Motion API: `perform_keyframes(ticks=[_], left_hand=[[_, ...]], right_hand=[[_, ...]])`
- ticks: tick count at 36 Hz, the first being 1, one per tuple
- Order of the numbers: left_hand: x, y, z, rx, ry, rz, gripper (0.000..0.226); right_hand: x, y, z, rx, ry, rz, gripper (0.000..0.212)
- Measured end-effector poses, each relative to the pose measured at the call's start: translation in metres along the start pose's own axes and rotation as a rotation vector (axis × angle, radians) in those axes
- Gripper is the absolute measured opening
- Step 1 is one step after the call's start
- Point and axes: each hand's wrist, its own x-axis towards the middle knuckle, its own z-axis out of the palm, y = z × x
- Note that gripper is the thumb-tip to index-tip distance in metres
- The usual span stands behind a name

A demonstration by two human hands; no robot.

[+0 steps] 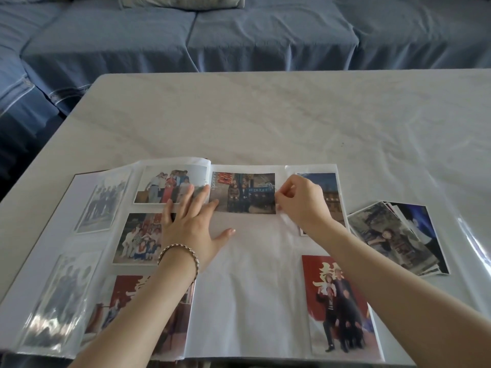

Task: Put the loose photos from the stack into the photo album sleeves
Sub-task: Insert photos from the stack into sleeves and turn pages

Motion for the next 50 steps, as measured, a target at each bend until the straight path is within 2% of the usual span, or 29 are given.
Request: perform_keyframes(ticks=[4, 6, 9, 11, 14, 16, 18, 21, 24, 27, 29, 33, 37, 40, 42, 48, 50], left_hand=[[0.0, 0.0, -0.001, -0.015, -0.008, 0.003, 0.071], [0.0, 0.0, -0.001, -0.018, -0.009, 0.005, 0.07], [0.0, 0.0, -0.001, -0.013, -0.013, 0.002, 0.07], [0.0, 0.0, -0.001, -0.008, -0.014, -0.003, 0.07], [0.0, 0.0, 0.0, -0.013, -0.011, -0.007, 0.07], [0.0, 0.001, 0.0, -0.016, -0.011, -0.008, 0.07], [0.0, 0.001, -0.001, -0.017, -0.017, -0.008, 0.071], [0.0, 0.001, -0.002, -0.003, -0.036, -0.009, 0.071], [0.001, 0.0, -0.003, 0.037, -0.057, -0.011, 0.071], [0.001, 0.001, -0.003, 0.076, -0.073, -0.02, 0.072], [0.001, 0.002, -0.003, 0.091, -0.078, -0.027, 0.072], [0.0, 0.004, -0.003, 0.1, -0.094, -0.032, 0.071], [0.0, 0.006, -0.005, 0.105, -0.101, -0.029, 0.071], [-0.001, 0.007, -0.006, 0.109, -0.099, -0.027, 0.071], [-0.001, 0.007, -0.006, 0.117, -0.103, -0.027, 0.071], [-0.001, 0.007, -0.007, 0.128, -0.113, -0.025, 0.071], [0.0, 0.006, -0.006, 0.134, -0.111, -0.024, 0.071]], right_hand=[[0.007, 0.0, -0.003, 0.181, -0.029, 0.17, 0.009], [0.007, -0.003, -0.004, 0.176, -0.019, 0.215, 0.014], [0.001, -0.007, 0.0, -0.231, 0.07, -0.024, 0.036], [-0.006, -0.01, 0.003, -0.357, 0.094, -0.277, 0.043], [-0.015, -0.01, 0.008, -0.407, -0.15, -0.559, 0.036], [-0.02, -0.003, 0.011, -0.54, -0.281, -0.637, 0.037], [-0.022, 0.005, 0.009, -0.591, -0.287, -0.583, 0.039], [-0.024, 0.012, -0.008, -0.488, -0.224, -0.451, 0.035], [-0.035, 0.02, -0.035, -0.388, -0.169, -0.421, 0.029], [-0.049, 0.037, -0.062, -0.374, -0.014, -0.441, 0.021], [-0.057, 0.052, -0.081, -0.394, 0.069, -0.32, 0.02], [-0.065, 0.087, -0.11, -0.476, 0.097, -0.049, 0.035], [-0.073, 0.106, -0.116, -0.686, -0.039, 0.08, 0.061], [-0.082, 0.112, -0.106, -0.907, -0.09, 0.066, 0.071], [-0.087, 0.112, -0.101, -0.959, -0.074, 0.032, 0.069], [-0.092, 0.108, -0.102, -0.966, -0.077, 0.0, 0.054], [-0.095, 0.105, -0.103, -0.933, -0.069, -0.05, 0.056]])
